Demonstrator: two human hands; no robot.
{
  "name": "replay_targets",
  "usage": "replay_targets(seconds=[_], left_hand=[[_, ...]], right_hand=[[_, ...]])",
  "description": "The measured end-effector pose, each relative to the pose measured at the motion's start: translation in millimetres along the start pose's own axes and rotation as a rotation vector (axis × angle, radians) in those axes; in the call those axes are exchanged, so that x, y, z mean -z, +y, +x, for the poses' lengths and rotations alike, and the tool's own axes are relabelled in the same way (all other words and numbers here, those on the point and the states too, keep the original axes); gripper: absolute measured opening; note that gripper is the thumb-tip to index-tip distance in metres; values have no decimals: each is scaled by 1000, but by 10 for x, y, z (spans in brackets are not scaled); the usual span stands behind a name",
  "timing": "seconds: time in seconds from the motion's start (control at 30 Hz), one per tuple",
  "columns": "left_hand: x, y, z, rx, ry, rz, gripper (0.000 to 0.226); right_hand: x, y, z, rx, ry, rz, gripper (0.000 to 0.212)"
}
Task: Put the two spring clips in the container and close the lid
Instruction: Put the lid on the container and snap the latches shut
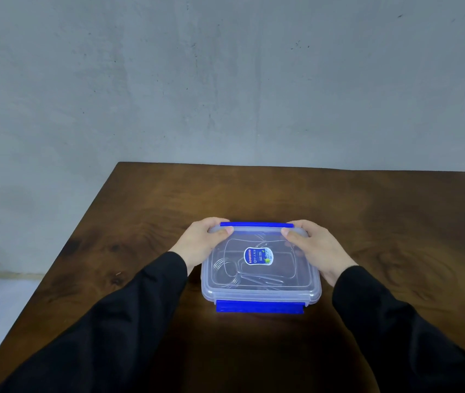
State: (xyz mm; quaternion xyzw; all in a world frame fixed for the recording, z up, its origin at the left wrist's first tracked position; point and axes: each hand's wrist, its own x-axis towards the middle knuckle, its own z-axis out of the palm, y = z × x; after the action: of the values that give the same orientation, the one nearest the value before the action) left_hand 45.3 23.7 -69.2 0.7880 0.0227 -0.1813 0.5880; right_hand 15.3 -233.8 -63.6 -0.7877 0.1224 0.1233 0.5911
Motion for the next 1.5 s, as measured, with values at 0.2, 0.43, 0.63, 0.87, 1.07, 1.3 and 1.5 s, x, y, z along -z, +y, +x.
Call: replay_targets(seconds=[0.2, 0.43, 0.63, 0.87, 1.07, 1.3, 1.5], left_hand=[[15, -9, 30, -52, -18, 61, 22], [3, 10, 14, -63, 5, 95, 20], [18, -120, -262, -510, 256, 486, 35], [40, -820, -796, -957, 67, 1140, 73], [-42, -848, -763, -886, 174, 1158, 71], [23, -751, -770, -887, 193, 942, 44], [-24, -787, -779, -845, 197, 833, 44]], right_hand=[[-2, -4, -1, 70, 21, -45, 24], [-9, -17, 8, 87, 25, -151, 24], [56, 148, -335, 620, 137, -528, 39], [163, 817, -605, 939, -14, -1019, 72], [84, 827, -588, 931, 72, -1032, 73], [204, 801, -612, 912, 26, -892, 42], [134, 882, -648, 822, 78, -818, 43]])
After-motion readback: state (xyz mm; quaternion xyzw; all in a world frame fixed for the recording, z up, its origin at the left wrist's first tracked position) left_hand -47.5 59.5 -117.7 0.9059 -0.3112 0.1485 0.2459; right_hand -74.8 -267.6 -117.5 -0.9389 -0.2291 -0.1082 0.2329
